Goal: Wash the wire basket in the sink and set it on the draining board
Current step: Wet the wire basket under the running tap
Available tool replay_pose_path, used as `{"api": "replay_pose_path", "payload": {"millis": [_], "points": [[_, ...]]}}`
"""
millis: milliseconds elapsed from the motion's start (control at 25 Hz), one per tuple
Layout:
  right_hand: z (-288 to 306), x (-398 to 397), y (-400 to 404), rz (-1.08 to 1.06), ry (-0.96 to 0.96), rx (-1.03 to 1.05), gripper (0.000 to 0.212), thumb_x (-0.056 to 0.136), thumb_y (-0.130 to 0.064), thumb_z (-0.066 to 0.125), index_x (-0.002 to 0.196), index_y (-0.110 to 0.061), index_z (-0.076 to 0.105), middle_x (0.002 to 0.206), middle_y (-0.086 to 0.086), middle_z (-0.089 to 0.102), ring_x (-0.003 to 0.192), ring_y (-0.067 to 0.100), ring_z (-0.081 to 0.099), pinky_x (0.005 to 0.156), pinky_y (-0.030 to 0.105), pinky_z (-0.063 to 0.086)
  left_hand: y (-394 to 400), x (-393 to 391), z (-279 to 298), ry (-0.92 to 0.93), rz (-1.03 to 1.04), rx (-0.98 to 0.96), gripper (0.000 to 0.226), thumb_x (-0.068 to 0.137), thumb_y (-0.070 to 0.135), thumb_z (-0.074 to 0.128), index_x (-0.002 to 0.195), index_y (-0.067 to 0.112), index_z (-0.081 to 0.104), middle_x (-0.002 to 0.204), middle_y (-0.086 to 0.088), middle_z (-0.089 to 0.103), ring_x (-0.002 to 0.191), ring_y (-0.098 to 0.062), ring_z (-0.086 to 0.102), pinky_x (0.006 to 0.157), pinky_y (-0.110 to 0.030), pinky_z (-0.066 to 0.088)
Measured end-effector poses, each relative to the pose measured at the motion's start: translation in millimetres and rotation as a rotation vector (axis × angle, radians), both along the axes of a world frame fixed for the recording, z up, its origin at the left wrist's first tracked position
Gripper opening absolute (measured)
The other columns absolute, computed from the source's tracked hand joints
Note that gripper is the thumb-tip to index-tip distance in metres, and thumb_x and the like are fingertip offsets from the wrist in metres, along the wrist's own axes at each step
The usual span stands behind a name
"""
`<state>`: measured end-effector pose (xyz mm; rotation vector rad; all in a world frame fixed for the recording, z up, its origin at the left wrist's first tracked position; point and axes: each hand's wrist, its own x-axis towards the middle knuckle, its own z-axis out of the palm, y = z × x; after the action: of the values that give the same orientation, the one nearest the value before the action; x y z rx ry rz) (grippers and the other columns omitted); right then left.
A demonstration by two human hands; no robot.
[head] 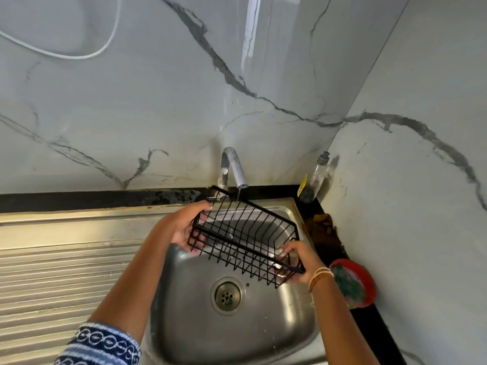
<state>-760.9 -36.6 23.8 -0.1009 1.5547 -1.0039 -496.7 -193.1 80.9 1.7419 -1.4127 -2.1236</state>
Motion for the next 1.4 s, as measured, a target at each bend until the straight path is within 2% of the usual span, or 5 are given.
{"api": "replay_pose_path", "payload": {"millis": [400,640,840,1080,1400], "points": [[44.9,-20.9,-58.6,-0.031,0.411,-0.329,0.033,0.087,-0.016,0.049,0.117,-0.024,0.058,0.089,0.004,0.058,0.067,0.018,0.058,0.049,0.023,0.046,21.9,-19.2,-53.5,0.489,0.461,-0.039,0.053,0.087,0.003,0.041,0.134,0.025,0.052,0.086,-0.012,0.062,0.073,-0.023,0.059,0.065,-0.036,0.047],[-17.8,48.8,-57.6,-0.069,-0.163,-0.302,0.024,0.094,-0.021,0.038,0.106,-0.012,0.057,0.100,0.020,0.066,0.081,0.038,0.067,0.058,0.040,0.056,-43.7,18.8,24.9,0.019,0.080,-0.302,0.033,0.091,0.027,0.057,0.123,0.019,0.048,0.093,-0.010,0.053,0.085,-0.024,0.055,0.065,-0.034,0.047],[1.5,47.8,-23.9,0.183,-0.330,0.028,0.031,0.071,-0.010,0.039,0.098,-0.001,0.052,0.089,0.023,0.064,0.087,0.039,0.064,0.072,0.044,0.054,-55.4,33.0,37.0,-0.205,-0.128,0.163,0.043,0.077,0.039,0.056,0.105,0.007,0.047,0.096,-0.021,0.056,0.084,-0.036,0.058,0.069,-0.043,0.051],[49.8,-15.0,-27.8,0.185,0.274,0.162,0.031,0.078,-0.002,0.041,0.105,-0.004,0.056,0.094,0.015,0.056,0.077,0.027,0.053,0.075,0.041,0.050,14.3,16.8,-56.2,0.303,0.182,0.298,0.041,0.076,0.004,0.051,0.116,0.013,0.057,0.110,-0.027,0.062,0.099,-0.042,0.061,0.094,-0.053,0.045],[-1.3,32.0,-75.1,0.000,0.134,-0.304,0.056,0.076,0.008,0.032,0.116,-0.022,0.057,0.117,0.005,0.060,0.095,0.023,0.059,0.076,0.042,0.050,-17.3,24.9,-37.3,0.241,0.422,-0.229,0.045,0.086,0.001,0.045,0.127,0.018,0.049,0.079,-0.009,0.050,0.058,-0.015,0.046,0.047,-0.021,0.033]]}}
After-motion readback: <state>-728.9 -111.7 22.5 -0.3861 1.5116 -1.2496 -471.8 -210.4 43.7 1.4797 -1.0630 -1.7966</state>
